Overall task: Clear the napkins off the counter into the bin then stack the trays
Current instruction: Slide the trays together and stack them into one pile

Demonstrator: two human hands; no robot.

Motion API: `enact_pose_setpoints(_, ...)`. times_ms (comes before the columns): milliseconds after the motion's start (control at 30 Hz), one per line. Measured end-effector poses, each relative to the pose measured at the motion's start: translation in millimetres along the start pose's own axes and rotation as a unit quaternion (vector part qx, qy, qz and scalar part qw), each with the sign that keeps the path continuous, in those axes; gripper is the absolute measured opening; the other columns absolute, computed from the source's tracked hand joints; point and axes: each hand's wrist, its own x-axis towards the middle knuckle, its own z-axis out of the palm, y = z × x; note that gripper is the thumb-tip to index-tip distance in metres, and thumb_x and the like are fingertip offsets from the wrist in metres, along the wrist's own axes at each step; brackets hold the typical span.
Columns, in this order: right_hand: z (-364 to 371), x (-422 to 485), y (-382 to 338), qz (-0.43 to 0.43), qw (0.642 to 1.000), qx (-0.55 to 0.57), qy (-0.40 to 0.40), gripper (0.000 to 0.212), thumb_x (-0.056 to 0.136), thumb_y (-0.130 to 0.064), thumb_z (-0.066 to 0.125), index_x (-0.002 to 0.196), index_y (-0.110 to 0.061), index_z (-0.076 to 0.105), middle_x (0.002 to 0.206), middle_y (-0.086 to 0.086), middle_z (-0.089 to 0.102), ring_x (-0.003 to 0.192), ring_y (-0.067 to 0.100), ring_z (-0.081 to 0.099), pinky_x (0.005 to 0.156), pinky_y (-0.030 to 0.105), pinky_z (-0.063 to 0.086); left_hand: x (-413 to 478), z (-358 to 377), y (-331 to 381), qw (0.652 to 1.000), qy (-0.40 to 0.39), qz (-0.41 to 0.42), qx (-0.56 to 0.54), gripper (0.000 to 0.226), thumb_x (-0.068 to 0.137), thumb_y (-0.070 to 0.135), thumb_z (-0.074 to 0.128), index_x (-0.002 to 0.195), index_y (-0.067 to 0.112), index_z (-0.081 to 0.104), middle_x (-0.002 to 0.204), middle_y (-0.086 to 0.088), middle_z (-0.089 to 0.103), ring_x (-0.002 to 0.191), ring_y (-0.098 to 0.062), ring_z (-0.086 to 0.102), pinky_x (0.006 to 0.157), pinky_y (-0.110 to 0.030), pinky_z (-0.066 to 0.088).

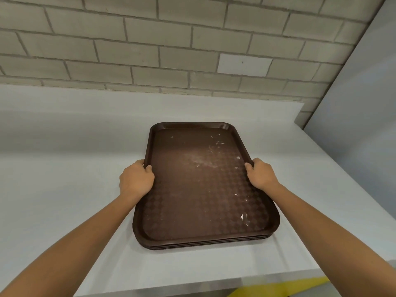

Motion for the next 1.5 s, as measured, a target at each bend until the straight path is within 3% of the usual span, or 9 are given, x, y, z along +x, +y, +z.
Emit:
enact_pose_setpoints(467, -42, 23, 107, 0.019, 1.000, 0.001, 0.013, 0.037, 0.100, -0.031, 0.037, 0.118, -0.002, 0.050, 0.112, 0.020, 0.062, 0.102, 0.036, 0.057, 0.084, 0.038, 0.046, -26, 75, 85, 0.999, -0.021, 0.003, -0.036, 0.040, 0.098, 0.029, 0.043, 0.135, 0.014, 0.048, 0.126, -0.010, 0.061, 0.110, -0.031, 0.060, 0.096, -0.042, 0.047)
enact_pose_setpoints(1000, -53, 25, 152, 0.075, 0.997, 0.002, 0.017, 0.037, 0.100, -0.034, 0.036, 0.120, -0.004, 0.049, 0.114, 0.017, 0.061, 0.100, 0.034, 0.058, 0.086, 0.039, 0.047, -14, 103, 128, 0.994, -0.076, 0.025, -0.074, 0.041, 0.098, 0.030, 0.042, 0.137, 0.018, 0.046, 0.125, -0.010, 0.061, 0.109, -0.030, 0.060, 0.097, -0.043, 0.047)
enact_pose_setpoints(1500, -88, 42, 217, 0.075, 0.997, 0.001, 0.025, 0.036, 0.101, -0.031, 0.034, 0.119, -0.003, 0.048, 0.117, 0.020, 0.059, 0.105, 0.037, 0.055, 0.084, 0.038, 0.043, -52, 143, 185, 0.992, -0.070, 0.012, -0.100, 0.041, 0.098, 0.030, 0.041, 0.137, 0.018, 0.045, 0.131, -0.009, 0.057, 0.115, -0.030, 0.057, 0.099, -0.043, 0.044)
